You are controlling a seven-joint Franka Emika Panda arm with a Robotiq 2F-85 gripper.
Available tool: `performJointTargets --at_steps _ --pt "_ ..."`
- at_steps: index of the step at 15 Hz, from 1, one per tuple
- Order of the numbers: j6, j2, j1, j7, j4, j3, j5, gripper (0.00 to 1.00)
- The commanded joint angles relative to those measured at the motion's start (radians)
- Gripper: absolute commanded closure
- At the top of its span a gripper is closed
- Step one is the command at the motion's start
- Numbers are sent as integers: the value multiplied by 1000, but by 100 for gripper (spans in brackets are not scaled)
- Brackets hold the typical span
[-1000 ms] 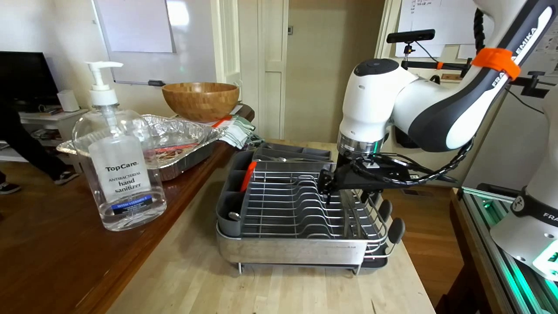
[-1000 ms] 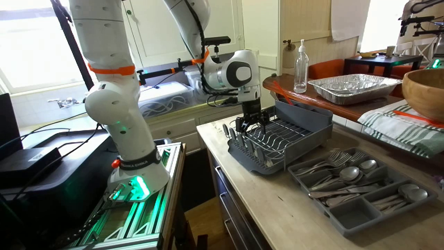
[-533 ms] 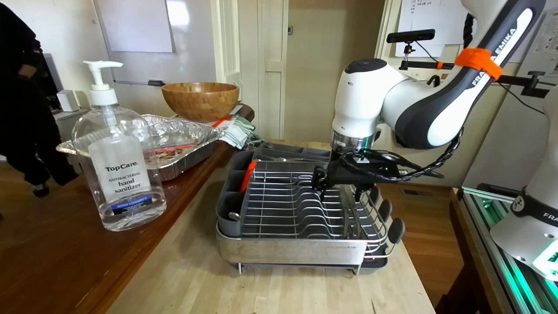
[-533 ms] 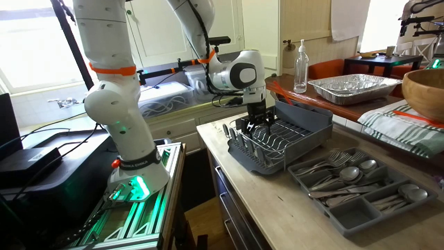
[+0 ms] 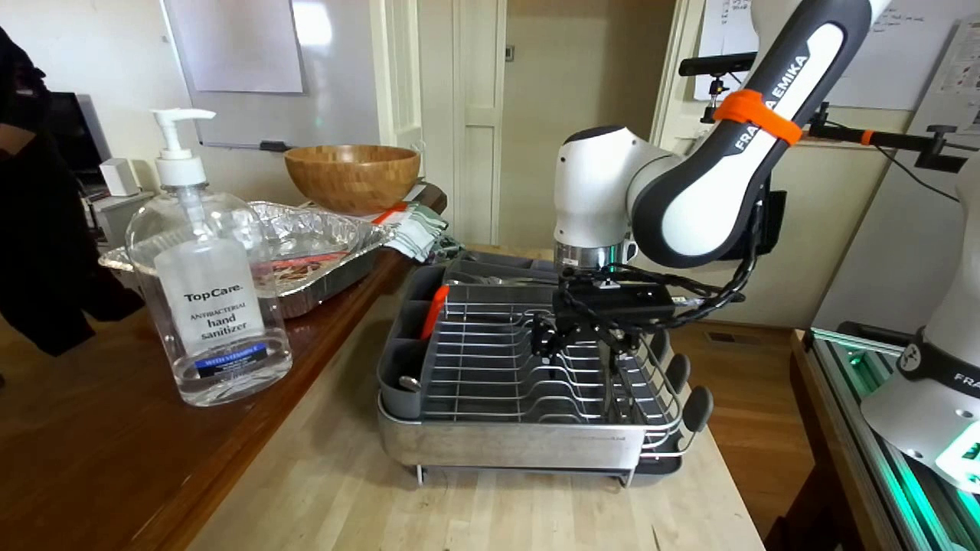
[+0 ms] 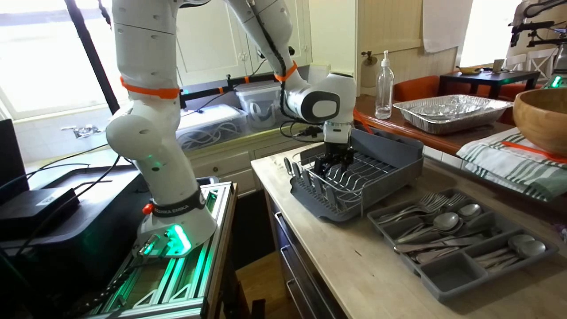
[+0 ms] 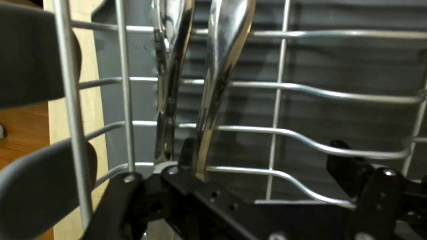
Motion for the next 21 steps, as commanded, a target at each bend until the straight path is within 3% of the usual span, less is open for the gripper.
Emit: performJointTargets --at_steps 1,4,6,8,9,10,12,14,21 --pt "-100 49 6 -70 75 -1 78 0" --pt "-169 58 25 -52 107 -18 57 0" --pt "-206 56 32 -41 120 -24 48 26" --pt "-246 46 34 -49 128 -24 50 42" --pt "-256 39 36 -43 130 -28 44 41" --pt "-256 30 40 -35 130 -32 36 13" --pt "-266 3 46 -23 128 -37 23 12" --pt "-290 -40 47 -26 117 -35 24 0" --pt "-482 -65 14 -218 146 9 130 0"
